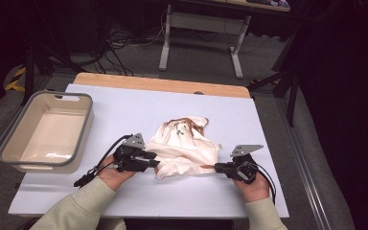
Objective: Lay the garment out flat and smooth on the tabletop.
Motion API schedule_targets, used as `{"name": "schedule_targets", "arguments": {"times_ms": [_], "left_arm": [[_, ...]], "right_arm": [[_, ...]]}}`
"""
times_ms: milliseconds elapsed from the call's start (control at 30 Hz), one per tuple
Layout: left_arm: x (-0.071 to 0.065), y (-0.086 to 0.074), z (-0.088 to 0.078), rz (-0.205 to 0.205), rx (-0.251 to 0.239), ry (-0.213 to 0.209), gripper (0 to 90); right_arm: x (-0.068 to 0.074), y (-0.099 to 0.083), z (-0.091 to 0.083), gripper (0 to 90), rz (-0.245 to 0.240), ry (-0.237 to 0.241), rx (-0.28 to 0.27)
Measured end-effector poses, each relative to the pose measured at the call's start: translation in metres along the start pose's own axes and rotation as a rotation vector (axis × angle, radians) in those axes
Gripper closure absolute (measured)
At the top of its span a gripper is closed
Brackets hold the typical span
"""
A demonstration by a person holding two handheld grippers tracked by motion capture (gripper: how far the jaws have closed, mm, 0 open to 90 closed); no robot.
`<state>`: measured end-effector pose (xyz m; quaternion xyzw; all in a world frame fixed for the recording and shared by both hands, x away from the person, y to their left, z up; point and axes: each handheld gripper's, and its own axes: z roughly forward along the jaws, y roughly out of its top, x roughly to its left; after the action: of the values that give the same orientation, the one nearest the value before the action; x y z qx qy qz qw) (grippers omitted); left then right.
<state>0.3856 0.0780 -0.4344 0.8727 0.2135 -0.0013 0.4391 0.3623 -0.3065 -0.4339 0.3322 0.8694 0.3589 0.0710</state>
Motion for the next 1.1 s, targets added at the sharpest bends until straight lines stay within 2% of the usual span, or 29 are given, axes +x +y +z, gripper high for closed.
{"name": "schedule_targets", "arguments": {"times_ms": [67,100,133,167,233,300,333,367,433,533,600,667,800,933,1100], "left_arm": [[-0.003,0.001,0.003,0.003,0.008,-0.014,64.8],[-0.005,0.002,0.005,0.008,0.013,-0.013,64.7],[-0.006,0.003,0.007,0.006,0.011,-0.015,64.7],[-0.007,0.005,0.009,0.003,0.006,-0.030,64.3],[-0.012,0.009,0.017,0.000,0.007,-0.057,63.1],[-0.014,0.011,0.019,0.005,0.016,-0.052,63.1],[-0.016,0.013,0.024,0.011,0.030,-0.044,64.4],[-0.017,0.014,0.026,0.015,0.039,-0.039,64.4],[-0.019,0.015,0.033,0.027,0.091,-0.011,71.1],[-0.020,0.014,0.037,0.030,0.118,-0.023,89.5],[-0.022,0.013,0.038,0.035,0.130,-0.032,90.0],[-0.026,0.013,0.039,0.043,0.135,-0.062,90.0],[-0.036,0.013,0.037,0.094,0.147,-0.112,90.0],[-0.053,0.012,0.037,0.163,0.165,-0.163,90.0],[-0.069,0.009,0.040,0.227,0.207,-0.212,90.0]], "right_arm": [[0.000,-0.001,-0.002,76.5,0.002,-0.017,0.003],[0.001,0.001,-0.005,73.9,-0.002,-0.026,-0.021],[0.001,0.001,-0.005,73.9,-0.002,-0.026,-0.021],[0.002,0.003,-0.007,72.8,-0.006,-0.033,-0.033],[0.010,0.014,-0.011,70.1,-0.041,-0.057,-0.088],[0.012,0.017,-0.011,70.0,-0.049,-0.058,-0.096],[0.019,0.023,-0.010,69.5,-0.080,-0.058,-0.114],[0.019,0.023,-0.010,69.5,-0.080,-0.058,-0.114],[0.023,0.027,-0.006,69.3,-0.098,-0.052,-0.111],[0.027,0.030,0.000,69.5,-0.113,-0.044,-0.101],[0.027,0.030,0.000,69.6,-0.114,-0.045,-0.100],[0.028,0.031,0.001,69.9,-0.113,-0.036,-0.101],[0.031,0.034,0.006,70.3,-0.123,-0.018,-0.097],[0.037,0.039,0.012,70.8,-0.143,0.010,-0.089],[0.047,0.050,0.027,69.9,-0.175,0.066,-0.075]]}}
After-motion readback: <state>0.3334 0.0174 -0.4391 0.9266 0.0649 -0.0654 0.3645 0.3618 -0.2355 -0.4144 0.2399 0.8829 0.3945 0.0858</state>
